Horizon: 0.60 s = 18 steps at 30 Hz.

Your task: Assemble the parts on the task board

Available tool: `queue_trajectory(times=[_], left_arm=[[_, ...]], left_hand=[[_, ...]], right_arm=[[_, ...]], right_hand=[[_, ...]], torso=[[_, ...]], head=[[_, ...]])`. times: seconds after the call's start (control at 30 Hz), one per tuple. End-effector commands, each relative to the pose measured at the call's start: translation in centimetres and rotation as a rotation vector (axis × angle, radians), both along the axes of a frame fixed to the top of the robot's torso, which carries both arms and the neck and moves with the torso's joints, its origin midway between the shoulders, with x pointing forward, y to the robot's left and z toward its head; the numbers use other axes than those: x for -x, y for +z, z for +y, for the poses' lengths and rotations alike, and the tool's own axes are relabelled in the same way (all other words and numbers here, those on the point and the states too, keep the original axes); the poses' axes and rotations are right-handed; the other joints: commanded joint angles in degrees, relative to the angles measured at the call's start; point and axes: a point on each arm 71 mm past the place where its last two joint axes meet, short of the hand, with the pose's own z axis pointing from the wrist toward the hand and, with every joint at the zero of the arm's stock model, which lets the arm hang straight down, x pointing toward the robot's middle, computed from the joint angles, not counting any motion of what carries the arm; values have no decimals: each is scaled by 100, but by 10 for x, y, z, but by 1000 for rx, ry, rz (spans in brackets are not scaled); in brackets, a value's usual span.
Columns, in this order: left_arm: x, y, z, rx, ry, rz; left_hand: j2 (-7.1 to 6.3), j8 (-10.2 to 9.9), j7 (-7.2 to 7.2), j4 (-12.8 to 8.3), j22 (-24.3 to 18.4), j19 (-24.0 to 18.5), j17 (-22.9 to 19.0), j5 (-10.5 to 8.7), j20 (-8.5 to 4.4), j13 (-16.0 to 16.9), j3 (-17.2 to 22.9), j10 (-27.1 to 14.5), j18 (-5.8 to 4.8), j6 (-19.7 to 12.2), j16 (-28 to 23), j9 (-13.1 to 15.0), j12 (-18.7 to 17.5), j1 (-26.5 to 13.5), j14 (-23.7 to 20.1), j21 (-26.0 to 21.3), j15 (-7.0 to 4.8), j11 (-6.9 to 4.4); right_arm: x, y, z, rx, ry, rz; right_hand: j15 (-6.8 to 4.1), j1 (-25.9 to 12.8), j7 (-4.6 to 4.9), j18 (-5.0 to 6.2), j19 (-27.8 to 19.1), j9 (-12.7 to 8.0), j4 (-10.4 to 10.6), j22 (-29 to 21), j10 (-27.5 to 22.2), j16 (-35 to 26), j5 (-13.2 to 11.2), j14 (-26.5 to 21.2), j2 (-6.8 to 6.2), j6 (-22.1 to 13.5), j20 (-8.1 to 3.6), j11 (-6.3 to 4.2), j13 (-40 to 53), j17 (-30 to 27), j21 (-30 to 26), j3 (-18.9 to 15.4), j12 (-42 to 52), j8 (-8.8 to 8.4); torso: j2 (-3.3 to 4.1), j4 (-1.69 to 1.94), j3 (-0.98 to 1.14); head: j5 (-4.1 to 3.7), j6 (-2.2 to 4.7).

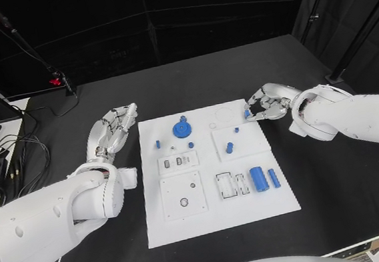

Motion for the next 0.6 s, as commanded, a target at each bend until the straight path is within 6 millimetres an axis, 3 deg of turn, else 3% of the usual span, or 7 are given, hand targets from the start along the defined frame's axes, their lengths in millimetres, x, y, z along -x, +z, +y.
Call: queue_trajectory(times=[0.03,0.23,0.6], left_arm=[[5,17,-3,33,-47,-238],[6,17,-2,33,-47,-236],[6,17,-1,32,-45,-237]], left_hand=[[19,-33,774,13,5,48,2,40,9,1,-33,42,-73,28,-18,2,-27,28,38,24,12,-11],[19,-33,774,13,3,43,2,41,9,1,-34,42,-74,28,-19,2,-27,31,38,19,12,-11],[19,-33,774,12,4,47,2,42,9,1,-35,42,-74,29,-19,2,-28,31,38,23,12,-11]], right_arm=[[-1,0,2,23,-11,1],[-2,-1,3,27,-15,8],[-2,-2,7,27,-9,21]], right_hand=[[0,61,5,-42,605,9,-33,1510,596,14,-4,606,11,24,24,3,1508,1510,20,29,14,33],[0,81,1,-42,605,14,-42,1510,596,14,-2,606,31,50,26,4,1508,1510,20,41,14,48],[-29,110,-61,-42,605,64,-52,1510,596,14,-5,606,85,413,8,-40,1508,1510,20,54,14,186]], torso=[[4,-2,5],[0,-8,-6],[1,13,4]], head=[[15,-8],[7,-22],[24,-40]])
